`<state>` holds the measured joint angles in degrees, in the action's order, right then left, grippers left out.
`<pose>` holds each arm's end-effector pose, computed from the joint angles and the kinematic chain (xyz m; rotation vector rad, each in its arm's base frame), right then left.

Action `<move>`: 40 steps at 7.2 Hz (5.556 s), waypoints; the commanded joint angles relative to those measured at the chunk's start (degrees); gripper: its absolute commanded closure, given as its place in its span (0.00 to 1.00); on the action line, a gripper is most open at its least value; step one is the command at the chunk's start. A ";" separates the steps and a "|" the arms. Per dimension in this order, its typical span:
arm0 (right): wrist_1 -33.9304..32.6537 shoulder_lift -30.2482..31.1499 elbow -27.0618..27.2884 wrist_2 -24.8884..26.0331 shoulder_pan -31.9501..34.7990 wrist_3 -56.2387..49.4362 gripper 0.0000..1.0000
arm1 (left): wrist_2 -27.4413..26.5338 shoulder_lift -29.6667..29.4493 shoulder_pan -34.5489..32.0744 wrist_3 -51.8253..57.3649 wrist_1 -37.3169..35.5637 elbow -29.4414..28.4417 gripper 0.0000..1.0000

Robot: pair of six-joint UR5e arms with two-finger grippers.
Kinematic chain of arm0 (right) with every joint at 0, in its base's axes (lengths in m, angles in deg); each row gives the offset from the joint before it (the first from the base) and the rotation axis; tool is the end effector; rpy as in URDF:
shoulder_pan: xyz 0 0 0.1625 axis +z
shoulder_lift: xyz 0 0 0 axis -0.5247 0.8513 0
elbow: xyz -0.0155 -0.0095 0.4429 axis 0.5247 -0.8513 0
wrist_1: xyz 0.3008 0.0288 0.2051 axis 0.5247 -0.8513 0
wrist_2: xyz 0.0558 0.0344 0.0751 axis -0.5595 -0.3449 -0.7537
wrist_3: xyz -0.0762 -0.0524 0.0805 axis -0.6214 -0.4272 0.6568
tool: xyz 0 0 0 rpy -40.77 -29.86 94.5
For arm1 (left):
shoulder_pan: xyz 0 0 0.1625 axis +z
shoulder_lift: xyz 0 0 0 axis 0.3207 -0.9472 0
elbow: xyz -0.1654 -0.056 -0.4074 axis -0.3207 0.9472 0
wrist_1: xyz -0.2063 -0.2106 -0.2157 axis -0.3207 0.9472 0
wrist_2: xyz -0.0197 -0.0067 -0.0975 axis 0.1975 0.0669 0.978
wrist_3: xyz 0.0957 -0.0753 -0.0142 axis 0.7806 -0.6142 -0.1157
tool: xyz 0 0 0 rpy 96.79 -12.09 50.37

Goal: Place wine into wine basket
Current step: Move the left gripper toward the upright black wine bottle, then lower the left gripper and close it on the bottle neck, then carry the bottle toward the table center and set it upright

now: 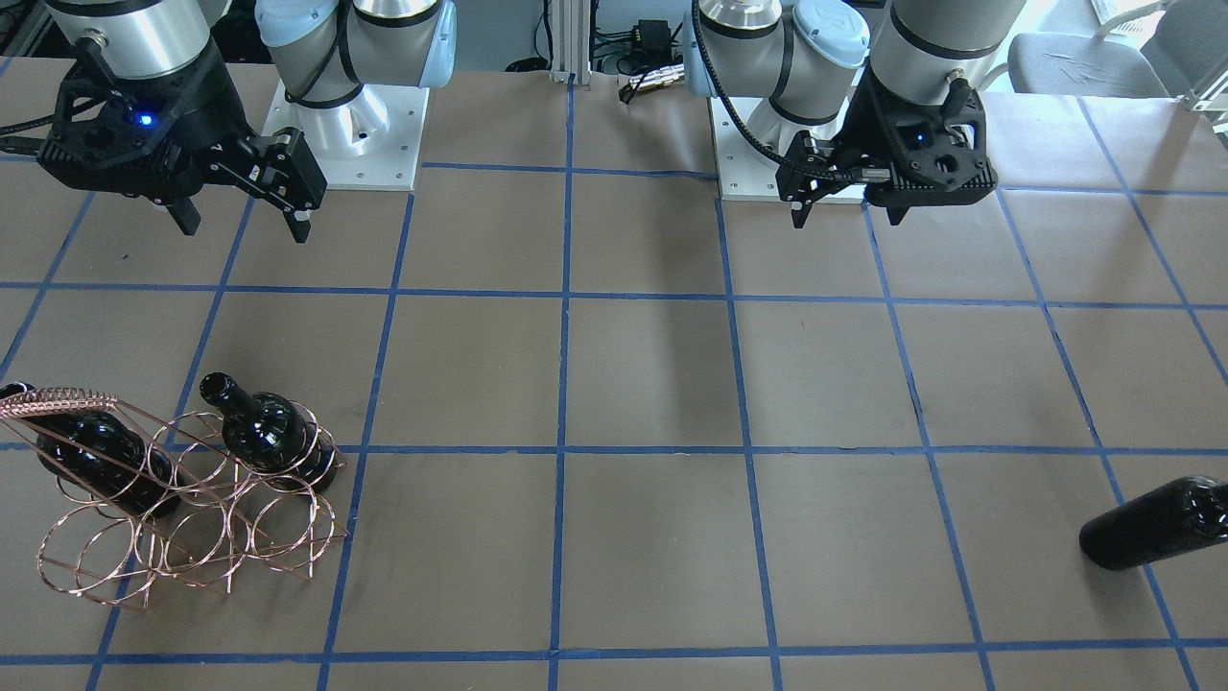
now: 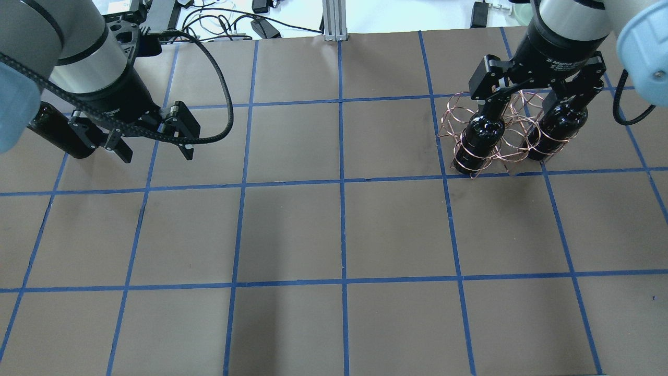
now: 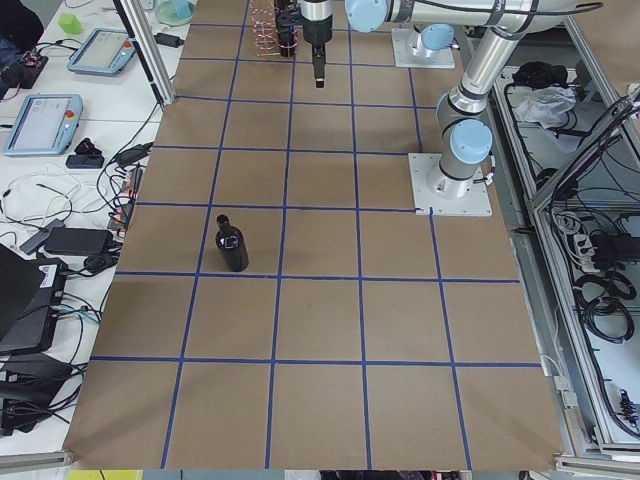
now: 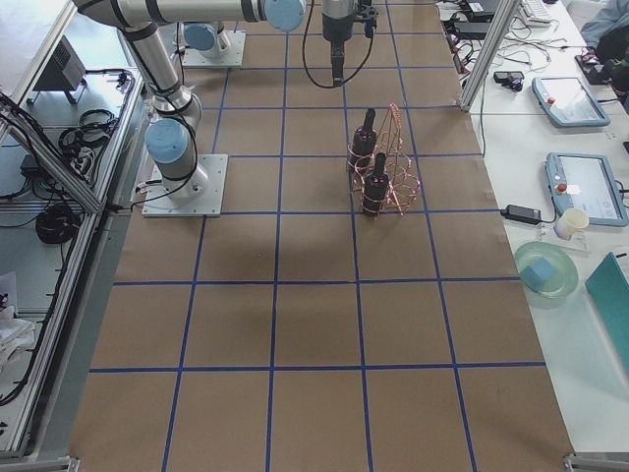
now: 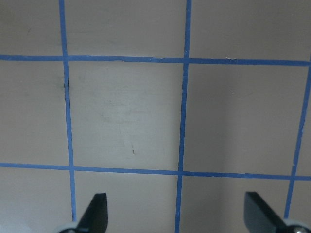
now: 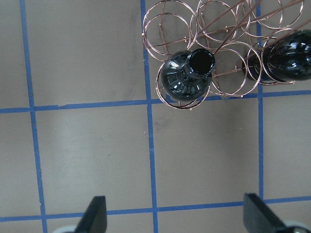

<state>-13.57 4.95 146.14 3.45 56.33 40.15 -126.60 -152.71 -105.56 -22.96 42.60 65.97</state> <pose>0.1154 -0.4310 0.4992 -0.0753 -3.1160 0.0940 -0.1049 -0.4073 0.4807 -0.1020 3.0889 0.0912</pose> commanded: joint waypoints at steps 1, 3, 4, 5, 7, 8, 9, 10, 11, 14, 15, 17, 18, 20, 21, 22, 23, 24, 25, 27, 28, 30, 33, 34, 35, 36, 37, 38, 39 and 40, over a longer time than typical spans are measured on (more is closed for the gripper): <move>0.00 -0.05 0.00 0.02 0.00 0.00 0.01 | 0.10 -0.92 7.54 7.86 -3.53 -0.33 0.00; 0.00 -0.05 0.00 -0.07 0.00 0.00 0.01 | 0.62 -4.07 17.72 21.76 -4.61 -5.22 0.00; 0.00 -0.05 0.00 -0.07 0.00 0.00 0.01 | 0.02 -7.22 20.64 26.95 -4.53 -9.61 0.00; 0.00 -0.14 0.00 0.11 0.00 0.00 0.01 | -1.56 -10.13 23.46 31.01 -4.53 -12.52 0.00; 0.00 -0.14 0.09 -0.07 0.00 0.00 0.01 | -1.23 -15.66 29.44 38.14 -6.96 -16.75 0.01; 0.00 -0.14 0.09 0.02 0.00 0.00 0.01 | -1.13 -18.74 30.33 38.25 -7.33 -19.21 0.06; 0.00 -0.14 0.18 0.11 0.00 0.09 0.01 | -1.31 -21.12 30.86 38.51 -7.77 -21.58 0.09; 0.00 -0.22 0.18 0.02 0.00 0.09 0.01 | -1.31 -23.41 31.48 38.78 -9.17 -22.65 0.08; 0.00 -0.14 0.18 -0.07 0.00 0.09 0.01 | -1.48 -25.26 31.92 38.87 -12.14 -22.66 0.07; 0.00 -0.22 0.18 -0.07 0.00 0.09 0.01 | 0.96 -29.57 31.92 38.96 -17.43 -22.66 0.05; 0.00 -0.31 0.18 -0.07 0.00 0.00 0.01 | 3.24 -30.36 31.92 38.96 -18.40 -22.66 0.05; 0.00 -0.40 0.18 -0.07 0.00 0.09 0.01 | 3.44 -32.47 31.92 41.31 -23.04 -22.57 0.05; 0.00 -0.40 0.18 0.02 0.00 0.00 0.01 | 3.52 -33.35 31.92 41.42 -23.77 -22.57 0.05; -0.17 -0.49 0.18 -0.07 0.00 0.00 0.01 | 4.05 -33.80 31.92 41.42 -23.77 -22.57 0.10; -0.09 -0.49 0.18 0.02 0.00 0.00 0.01 | 4.05 -33.80 31.92 41.33 -23.86 -22.57 0.16; -0.09 -0.49 0.18 0.02 0.00 0.00 0.01 | 4.14 -33.89 31.92 41.33 -23.78 -22.48 0.19; -0.18 -0.49 0.18 0.02 0.00 0.00 0.01 | 4.05 -33.80 31.92 41.42 -23.77 -22.48 0.26; -0.09 -0.49 0.18 0.02 0.00 0.00 0.01 | 4.14 -33.89 31.92 41.50 -23.77 -22.48 0.28; -0.09 -0.49 0.18 0.02 0.00 0.00 0.01 | 3.97 -33.80 31.92 41.77 -23.69 -22.40 0.57; -0.09 -0.49 0.18 0.11 0.00 0.09 0.01 | 3.96 -33.71 31.92 41.68 -22.12 -22.31 1.00; -0.09 -0.49 0.18 0.02 0.00 0.09 0.01 | 3.88 -33.45 31.92 41.68 -21.67 -22.22 1.00; -0.09 -0.49 0.18 -0.07 0.00 0.09 0.01 | 3.88 -32.75 31.92 42.03 -21.23 -22.22 1.00; -0.35 -0.40 0.18 0.02 0.00 0.09 0.01 | 3.61 -28.63 28.26 37.67 -18.59 -21.44 1.00; -0.44 -0.49 0.18 -0.07 0.00 0.09 0.01 | 3.79 -27.31 24.58 32.33 -18.50 -20.21 1.00; -0.44 -0.49 0.18 -0.07 0.00 0.09 0.01 | 3.96 -25.73 20.89 27.32 -18.59 -18.37 1.00; -0.44 -0.49 0.18 -0.07 0.00 0.09 0.01 | 3.96 -24.15 17.11 23.26 -18.50 -16.35 1.00; -0.53 -0.49 0.18 -0.07 0.00 0.09 0.01 | 3.96 -21.61 13.76 19.31 -18.59 -13.37 1.00; -0.53 -0.49 0.18 -0.07 0.00 0.09 0.01 | 3.88 -19.49 10.16 14.57 -19.20 -9.78 1.00; -0.61 -0.49 0.18 -0.07 0.00 0.09 0.01 | 3.96 -17.21 6.30 10.26 -19.20 -6.61 1.00; -0.62 -0.49 0.18 -0.07 0.00 0.09 0.01 | 3.79 -15.10 3.30 8.13 -18.51 -4.31 1.00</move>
<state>-14.15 4.46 146.31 3.38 56.33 40.23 -122.70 -170.60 -98.00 -10.91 23.64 58.24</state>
